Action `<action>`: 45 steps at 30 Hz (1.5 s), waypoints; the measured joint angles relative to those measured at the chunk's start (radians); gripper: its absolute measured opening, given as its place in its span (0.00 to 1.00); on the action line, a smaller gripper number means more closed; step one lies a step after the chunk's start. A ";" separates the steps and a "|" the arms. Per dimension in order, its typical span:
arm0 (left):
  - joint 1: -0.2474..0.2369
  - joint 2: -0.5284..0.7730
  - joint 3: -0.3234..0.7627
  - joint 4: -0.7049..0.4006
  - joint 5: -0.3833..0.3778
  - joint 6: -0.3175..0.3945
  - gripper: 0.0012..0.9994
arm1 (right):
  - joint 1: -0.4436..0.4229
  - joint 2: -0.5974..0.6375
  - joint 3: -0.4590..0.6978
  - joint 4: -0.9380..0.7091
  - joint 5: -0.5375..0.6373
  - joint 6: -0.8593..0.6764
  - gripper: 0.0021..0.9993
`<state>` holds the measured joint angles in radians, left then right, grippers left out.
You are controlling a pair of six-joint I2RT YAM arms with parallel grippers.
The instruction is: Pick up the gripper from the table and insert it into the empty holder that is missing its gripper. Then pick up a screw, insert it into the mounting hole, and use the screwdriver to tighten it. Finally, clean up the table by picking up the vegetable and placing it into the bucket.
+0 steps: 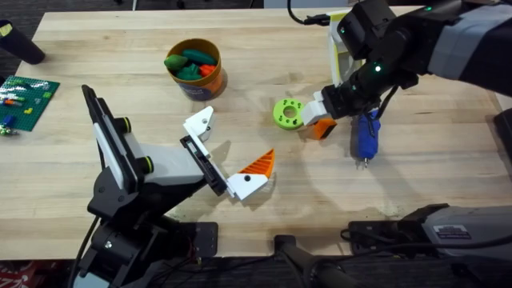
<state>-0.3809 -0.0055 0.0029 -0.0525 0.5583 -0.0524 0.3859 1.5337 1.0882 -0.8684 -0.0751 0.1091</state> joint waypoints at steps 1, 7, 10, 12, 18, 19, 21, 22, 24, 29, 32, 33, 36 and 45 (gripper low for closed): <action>0.000 0.004 0.002 0.001 -0.002 -0.001 0.99 | 0.000 0.000 0.000 0.000 0.000 0.000 0.76; 0.000 0.005 0.003 0.001 -0.002 -0.001 0.99 | 0.000 0.002 0.000 -0.021 0.000 0.002 0.76; 0.000 0.005 0.003 0.001 -0.002 -0.001 0.99 | 0.000 0.003 0.000 -0.051 0.000 0.002 0.76; 0.000 0.005 0.003 0.001 -0.002 -0.001 0.99 | 0.000 0.003 0.000 -0.052 0.000 0.003 0.76; 0.000 0.005 0.003 0.001 -0.003 -0.001 0.99 | 0.004 0.003 0.000 -0.033 0.019 0.031 0.76; 0.000 0.005 0.003 0.001 -0.003 -0.001 0.99 | 0.007 0.003 0.000 -0.033 0.026 0.037 0.76; 0.000 0.005 0.003 0.001 -0.003 -0.001 0.99 | 0.022 0.003 0.000 -0.033 0.043 0.054 0.76; 0.000 0.005 0.003 0.001 -0.003 -0.001 0.99 | 0.030 0.003 0.000 -0.033 0.051 0.062 0.76; 0.000 0.005 0.003 0.001 -0.003 -0.001 0.99 | 0.047 0.003 0.000 -0.032 0.059 0.074 0.76; 0.000 0.005 0.003 0.001 -0.003 -0.001 0.99 | 0.076 0.003 -0.001 -0.031 0.068 0.105 0.76; 0.000 0.005 0.003 0.001 -0.003 -0.001 0.99 | 0.079 0.003 -0.010 -0.029 0.072 0.118 0.76; 0.000 0.005 0.003 0.001 -0.004 -0.001 0.99 | 0.079 0.003 -0.015 -0.027 0.074 0.122 0.76; 0.000 0.005 0.003 0.001 -0.004 -0.001 0.99 | 0.079 0.003 -0.041 -0.013 0.075 0.127 0.76; 0.000 0.005 0.003 0.001 -0.004 -0.001 0.99 | 0.079 0.003 -0.057 0.021 0.075 0.131 0.76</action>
<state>-0.3809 -0.0002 0.0055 -0.0517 0.5545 -0.0536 0.4644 1.5364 1.0309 -0.8470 0.0002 0.2398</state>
